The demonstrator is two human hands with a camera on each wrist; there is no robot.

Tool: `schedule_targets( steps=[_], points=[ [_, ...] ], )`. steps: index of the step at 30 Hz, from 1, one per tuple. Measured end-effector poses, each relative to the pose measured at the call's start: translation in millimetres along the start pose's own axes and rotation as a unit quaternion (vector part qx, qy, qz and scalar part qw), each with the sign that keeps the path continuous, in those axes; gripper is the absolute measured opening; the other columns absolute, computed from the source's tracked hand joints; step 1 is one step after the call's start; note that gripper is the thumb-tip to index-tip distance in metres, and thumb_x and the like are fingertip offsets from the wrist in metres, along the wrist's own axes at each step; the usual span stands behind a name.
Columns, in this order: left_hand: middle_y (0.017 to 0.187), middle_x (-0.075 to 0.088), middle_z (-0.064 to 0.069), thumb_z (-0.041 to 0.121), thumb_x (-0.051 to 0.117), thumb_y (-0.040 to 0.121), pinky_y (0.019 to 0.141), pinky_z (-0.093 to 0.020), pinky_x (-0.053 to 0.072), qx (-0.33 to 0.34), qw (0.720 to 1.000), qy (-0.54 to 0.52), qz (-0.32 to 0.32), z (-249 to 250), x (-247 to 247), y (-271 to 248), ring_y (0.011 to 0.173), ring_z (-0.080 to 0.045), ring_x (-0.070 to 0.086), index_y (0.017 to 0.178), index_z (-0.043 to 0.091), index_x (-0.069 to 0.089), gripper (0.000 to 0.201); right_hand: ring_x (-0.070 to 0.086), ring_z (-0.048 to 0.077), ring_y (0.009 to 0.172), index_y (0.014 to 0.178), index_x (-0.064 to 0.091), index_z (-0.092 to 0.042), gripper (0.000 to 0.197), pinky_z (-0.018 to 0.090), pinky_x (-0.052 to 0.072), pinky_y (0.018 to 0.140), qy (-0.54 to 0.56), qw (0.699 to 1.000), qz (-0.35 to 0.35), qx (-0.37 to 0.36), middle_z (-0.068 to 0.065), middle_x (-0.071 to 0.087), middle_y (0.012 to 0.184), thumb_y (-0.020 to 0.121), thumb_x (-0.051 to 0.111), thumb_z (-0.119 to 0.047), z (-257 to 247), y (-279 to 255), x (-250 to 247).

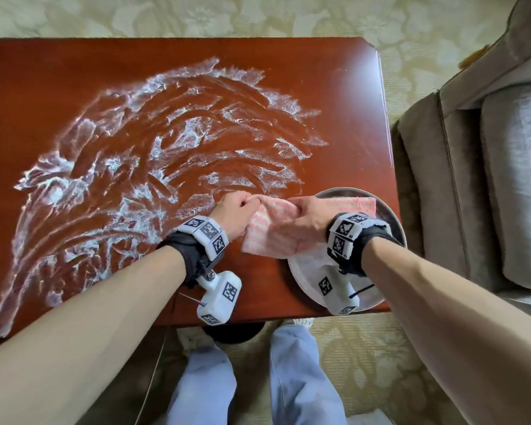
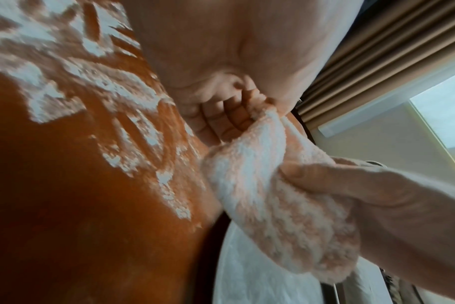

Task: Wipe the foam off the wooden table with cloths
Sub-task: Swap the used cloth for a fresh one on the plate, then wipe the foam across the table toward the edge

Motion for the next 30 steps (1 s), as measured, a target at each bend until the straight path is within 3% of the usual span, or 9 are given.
schedule_targets(
  steps=[4,8,11,13,17,19,21,24,30],
  points=[
    [0.074,0.053,0.005,0.031,0.061,0.094,0.058,-0.028,0.040,-0.008,0.998,-0.060,0.022,-36.8,-39.8,-4.8,0.063,-0.015,0.050,0.095,0.015,0.053,0.018,0.066,0.018,0.075,0.097,0.071,-0.010,0.022,0.021,0.054,0.063,-0.070,0.997,0.028,0.011,0.005,0.074,0.089,0.083,0.067,-0.028,-38.9,13.0,28.5],
    [0.114,0.062,0.001,0.047,0.068,0.088,0.092,-0.038,0.052,-0.048,0.994,-0.096,-0.006,-72.2,-72.3,-11.5,0.104,-0.018,0.062,0.136,0.018,0.045,0.060,0.064,0.012,0.074,0.093,0.070,-0.013,0.020,0.023,0.054,0.068,-0.017,0.994,0.104,-0.018,0.004,0.072,0.086,0.087,0.060,-0.030,-68.1,25.5,42.8],
    [0.082,0.063,0.009,0.049,0.063,0.091,0.070,-0.028,0.048,-0.016,0.996,-0.059,-0.059,-85.8,-97.7,-18.0,0.079,-0.013,0.060,0.104,0.019,0.064,0.032,0.059,0.004,0.069,0.102,0.071,-0.016,0.024,0.014,0.048,0.060,0.009,0.994,0.105,-0.006,-0.002,0.068,0.085,0.088,0.061,-0.032,-92.0,37.2,60.2],
    [0.072,0.059,0.006,0.046,0.063,0.092,0.060,-0.027,0.042,-0.016,0.997,-0.053,-0.059,-96.7,-121.7,-19.2,0.066,-0.015,0.055,0.086,0.020,0.060,0.027,0.061,0.006,0.076,0.105,0.071,-0.019,0.023,0.015,0.050,0.065,0.028,0.996,0.082,-0.008,-0.004,0.070,0.089,0.086,0.064,-0.029,-113.5,44.2,73.7],
    [0.091,0.069,-0.006,0.028,0.070,0.089,0.056,-0.027,0.048,-0.032,0.997,-0.059,-0.038,-119.6,-163.4,-14.7,0.071,-0.020,0.064,0.108,0.015,0.054,0.028,0.065,0.020,0.094,0.111,0.064,-0.015,0.033,0.035,0.056,0.083,0.054,0.997,0.062,0.003,0.003,0.069,0.104,0.080,0.070,-0.022,-145.0,55.2,95.8],
    [0.095,0.071,-0.008,0.027,0.071,0.089,0.065,-0.036,0.057,-0.038,0.995,-0.086,-0.019,-126.4,-178.5,-14.4,0.078,-0.022,0.070,0.114,0.016,0.053,0.033,0.067,0.023,0.095,0.111,0.064,-0.013,0.035,0.039,0.057,0.084,0.074,0.996,0.042,0.007,0.005,0.069,0.106,0.078,0.072,-0.020,-155.6,58.7,106.9],
    [0.099,0.072,-0.008,0.029,0.069,0.091,0.074,-0.037,0.058,-0.029,0.995,-0.090,-0.013,-129.0,-189.2,-15.8,0.086,-0.021,0.069,0.119,0.016,0.058,0.033,0.069,0.020,0.091,0.109,0.063,-0.014,0.033,0.035,0.057,0.080,0.109,0.994,0.007,0.002,0.003,0.070,0.102,0.078,0.075,-0.021,-165.5,62.9,119.2],
    [0.083,0.068,0.005,0.030,0.064,0.095,0.062,-0.025,0.044,0.002,0.999,-0.051,-0.012,-129.0,-193.1,-16.4,0.069,-0.010,0.058,0.105,0.017,0.071,0.018,0.067,0.010,0.069,0.090,0.064,-0.018,0.018,0.023,0.052,0.062,0.135,0.990,-0.001,0.025,-0.005,0.069,0.078,0.081,0.073,-0.032,-171.6,68.3,129.3],
    [0.084,0.066,-0.002,0.023,0.062,0.096,0.065,-0.027,0.050,-0.007,0.996,-0.091,0.006,-119.7,-183.7,-7.7,0.076,-0.017,0.061,0.102,0.012,0.065,0.014,0.069,0.022,0.087,0.103,0.068,-0.008,0.023,0.031,0.059,0.075,0.089,0.996,0.002,0.013,0.004,0.072,0.095,0.082,0.070,-0.016,-167.6,72.9,113.5]
  ],
)
Point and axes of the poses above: each hand's wrist, its own y-axis towards the middle knuckle, its own x-axis out of the palm, z = x × y, the point moved 7 cm from there along y, towards the middle knuckle
